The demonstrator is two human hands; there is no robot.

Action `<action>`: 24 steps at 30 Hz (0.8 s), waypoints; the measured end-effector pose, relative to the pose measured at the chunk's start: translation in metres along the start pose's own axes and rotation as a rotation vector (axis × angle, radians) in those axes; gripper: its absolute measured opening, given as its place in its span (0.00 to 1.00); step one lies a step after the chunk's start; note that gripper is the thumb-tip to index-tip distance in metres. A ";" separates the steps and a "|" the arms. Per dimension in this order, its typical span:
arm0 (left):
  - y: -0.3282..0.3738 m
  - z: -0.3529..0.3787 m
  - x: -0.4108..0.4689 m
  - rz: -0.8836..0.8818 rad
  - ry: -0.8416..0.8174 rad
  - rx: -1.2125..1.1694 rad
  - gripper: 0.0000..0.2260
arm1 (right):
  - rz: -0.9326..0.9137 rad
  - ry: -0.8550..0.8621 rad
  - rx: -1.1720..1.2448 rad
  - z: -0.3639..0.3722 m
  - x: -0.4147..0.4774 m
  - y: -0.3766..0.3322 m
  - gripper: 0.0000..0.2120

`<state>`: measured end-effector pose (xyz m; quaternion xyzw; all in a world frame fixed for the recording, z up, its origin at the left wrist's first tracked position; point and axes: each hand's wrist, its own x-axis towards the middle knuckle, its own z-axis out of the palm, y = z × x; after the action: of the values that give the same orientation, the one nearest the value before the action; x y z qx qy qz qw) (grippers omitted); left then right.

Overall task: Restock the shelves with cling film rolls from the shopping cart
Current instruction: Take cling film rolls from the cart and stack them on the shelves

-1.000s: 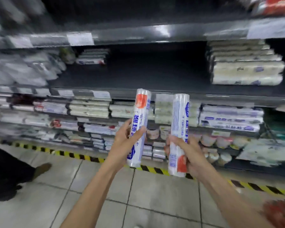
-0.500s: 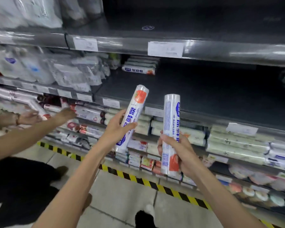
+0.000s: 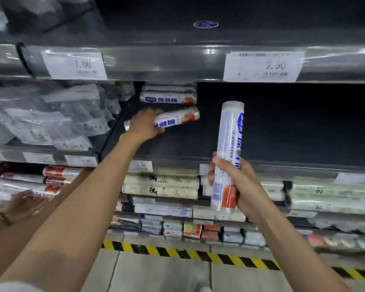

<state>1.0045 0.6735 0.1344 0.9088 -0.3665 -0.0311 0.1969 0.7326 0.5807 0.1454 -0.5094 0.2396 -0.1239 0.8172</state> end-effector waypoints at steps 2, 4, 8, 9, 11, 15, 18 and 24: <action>-0.012 0.015 0.028 0.018 -0.025 0.032 0.26 | -0.028 0.021 0.017 0.003 0.007 0.003 0.16; -0.022 0.027 0.054 0.047 0.006 0.031 0.26 | -0.049 0.044 0.021 0.004 0.016 0.008 0.16; -0.042 0.030 0.095 0.175 0.054 0.101 0.27 | -0.086 0.048 0.000 0.005 0.031 0.016 0.17; -0.047 0.028 0.102 0.196 0.064 0.107 0.27 | -0.099 0.046 -0.016 0.005 0.034 0.018 0.18; -0.054 0.024 0.108 0.232 0.071 0.069 0.29 | -0.122 0.046 -0.032 0.006 0.038 0.020 0.18; -0.064 0.022 0.111 0.274 0.117 -0.076 0.24 | -0.142 0.047 -0.032 0.009 0.045 0.024 0.18; -0.064 0.025 0.111 0.309 0.159 -0.077 0.22 | -0.144 0.060 -0.018 0.010 0.049 0.029 0.19; -0.065 0.035 0.113 0.309 0.250 -0.062 0.22 | -0.131 0.067 -0.001 0.015 0.053 0.037 0.17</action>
<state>1.1223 0.6275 0.0876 0.8321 -0.4730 0.1014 0.2712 0.7841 0.5849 0.1036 -0.5199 0.2332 -0.1941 0.7985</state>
